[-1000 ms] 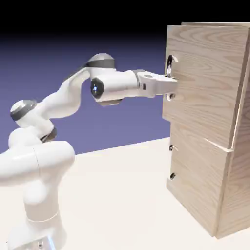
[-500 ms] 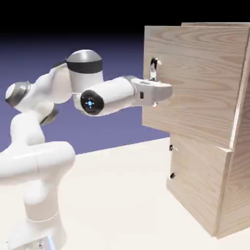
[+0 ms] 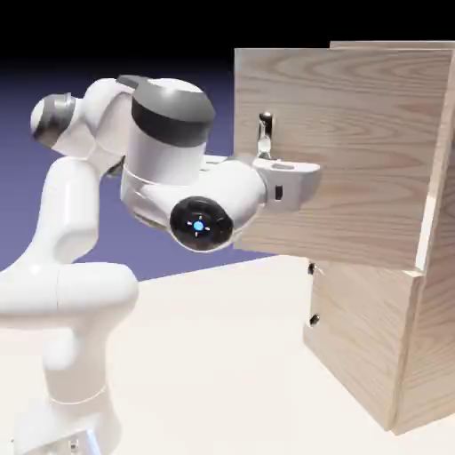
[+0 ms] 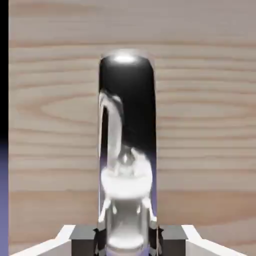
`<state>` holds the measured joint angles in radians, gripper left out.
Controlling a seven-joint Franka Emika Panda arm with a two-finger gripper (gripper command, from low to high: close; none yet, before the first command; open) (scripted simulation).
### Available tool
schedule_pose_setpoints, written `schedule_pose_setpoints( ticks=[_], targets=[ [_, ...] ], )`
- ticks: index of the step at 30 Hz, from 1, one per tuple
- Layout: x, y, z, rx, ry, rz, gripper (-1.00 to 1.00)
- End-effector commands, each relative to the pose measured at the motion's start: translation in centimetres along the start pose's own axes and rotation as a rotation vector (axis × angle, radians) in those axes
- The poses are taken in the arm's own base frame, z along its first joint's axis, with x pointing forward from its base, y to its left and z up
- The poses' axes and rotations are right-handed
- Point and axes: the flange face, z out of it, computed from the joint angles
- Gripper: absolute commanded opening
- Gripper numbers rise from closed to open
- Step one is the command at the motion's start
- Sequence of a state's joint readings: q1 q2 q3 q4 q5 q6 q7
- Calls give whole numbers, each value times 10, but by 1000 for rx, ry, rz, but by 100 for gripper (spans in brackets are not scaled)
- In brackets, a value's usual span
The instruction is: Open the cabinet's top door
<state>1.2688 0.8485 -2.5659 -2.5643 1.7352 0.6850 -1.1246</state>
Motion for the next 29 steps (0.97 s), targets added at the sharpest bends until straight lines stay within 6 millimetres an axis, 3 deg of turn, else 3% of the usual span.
schedule_pose_setpoints(
  ticks=[1,14,28,29],
  targets=[
    [3,3,-6,16,-17,0,-100],
    [42,42,-75,226,-226,0,-100],
    [88,88,-121,416,-417,0,-100],
    [88,88,-121,416,-417,0,100]
  ],
)
